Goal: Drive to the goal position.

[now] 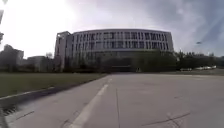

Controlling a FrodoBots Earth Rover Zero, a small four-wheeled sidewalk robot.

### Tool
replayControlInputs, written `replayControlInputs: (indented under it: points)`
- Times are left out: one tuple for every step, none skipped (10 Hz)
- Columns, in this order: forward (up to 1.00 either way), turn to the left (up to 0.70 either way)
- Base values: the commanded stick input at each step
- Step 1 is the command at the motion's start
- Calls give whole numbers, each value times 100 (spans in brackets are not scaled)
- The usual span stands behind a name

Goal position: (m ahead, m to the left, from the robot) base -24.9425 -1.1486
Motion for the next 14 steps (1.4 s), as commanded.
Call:
replayControlInputs:
  points:
    - [-50,0]
    - [-50,0]
    - [-50,0]
    - [-50,0]
    - [-50,0]
    - [-50,0]
    - [-50,0]
    - [-50,0]
    - [-50,0]
    - [-50,0]
    - [-50,0]
    - [-50,0]
    - [-43,0]
    - [-32,0]
